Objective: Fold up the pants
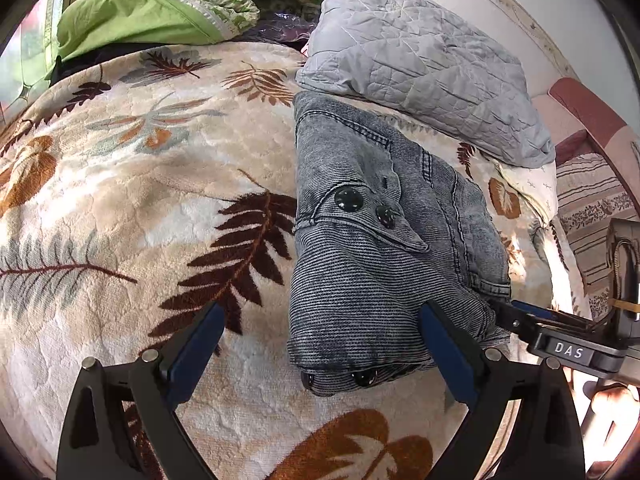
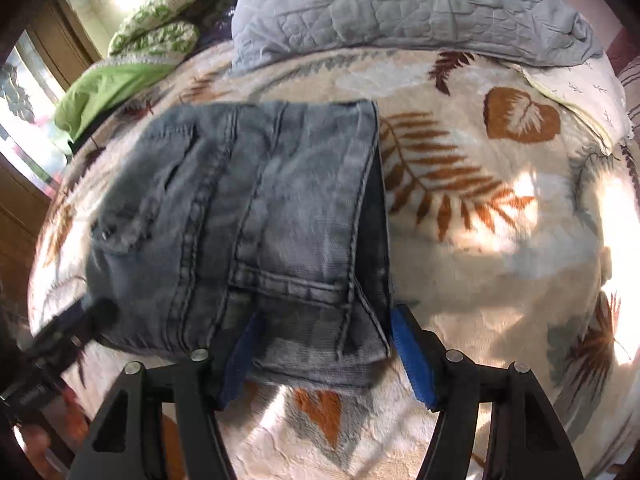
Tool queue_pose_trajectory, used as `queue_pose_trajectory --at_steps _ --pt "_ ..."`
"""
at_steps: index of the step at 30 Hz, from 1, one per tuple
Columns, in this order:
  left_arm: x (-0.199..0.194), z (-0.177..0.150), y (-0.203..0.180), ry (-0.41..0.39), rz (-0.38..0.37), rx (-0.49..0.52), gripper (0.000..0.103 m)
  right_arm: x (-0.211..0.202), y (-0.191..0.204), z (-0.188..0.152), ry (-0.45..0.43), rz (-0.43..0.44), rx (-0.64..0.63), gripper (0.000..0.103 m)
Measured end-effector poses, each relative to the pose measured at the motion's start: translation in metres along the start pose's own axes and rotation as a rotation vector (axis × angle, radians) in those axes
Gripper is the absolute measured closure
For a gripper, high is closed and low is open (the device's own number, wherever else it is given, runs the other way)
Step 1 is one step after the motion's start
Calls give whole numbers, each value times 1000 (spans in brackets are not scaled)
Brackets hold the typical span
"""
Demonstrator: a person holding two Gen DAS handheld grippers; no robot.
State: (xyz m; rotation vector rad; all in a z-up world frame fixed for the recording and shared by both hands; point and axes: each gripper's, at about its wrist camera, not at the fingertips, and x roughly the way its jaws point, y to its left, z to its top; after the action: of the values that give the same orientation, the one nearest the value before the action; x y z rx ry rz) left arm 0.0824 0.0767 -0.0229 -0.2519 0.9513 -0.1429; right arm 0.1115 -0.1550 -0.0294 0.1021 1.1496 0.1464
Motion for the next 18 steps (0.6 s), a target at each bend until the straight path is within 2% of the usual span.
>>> queue_pose_trajectory --at_steps 2,4,6,9,14,18 --pt "-13 -1 -4 -34 24 16 6 -16 -8 -4 -31 32 65 34" --pt "-27 -5 -9 -54 38 33 6 -44 -10 -10 -108 70 78 33" --pt "-41 -12 -16 -70 45 52 6 -68 -8 -27 -191 72 75 29" --pt "-54 -30 -25 -86 79 91 6 -84 0 -63 -266 52 15 26" --pt "-62 -56 -40 -87 166 173 6 -82 1 -107 -286 39 -3 25" --pt "-68 -61 -50 -102 252 215 6 -83 0 -122 -298 24 -22 23"
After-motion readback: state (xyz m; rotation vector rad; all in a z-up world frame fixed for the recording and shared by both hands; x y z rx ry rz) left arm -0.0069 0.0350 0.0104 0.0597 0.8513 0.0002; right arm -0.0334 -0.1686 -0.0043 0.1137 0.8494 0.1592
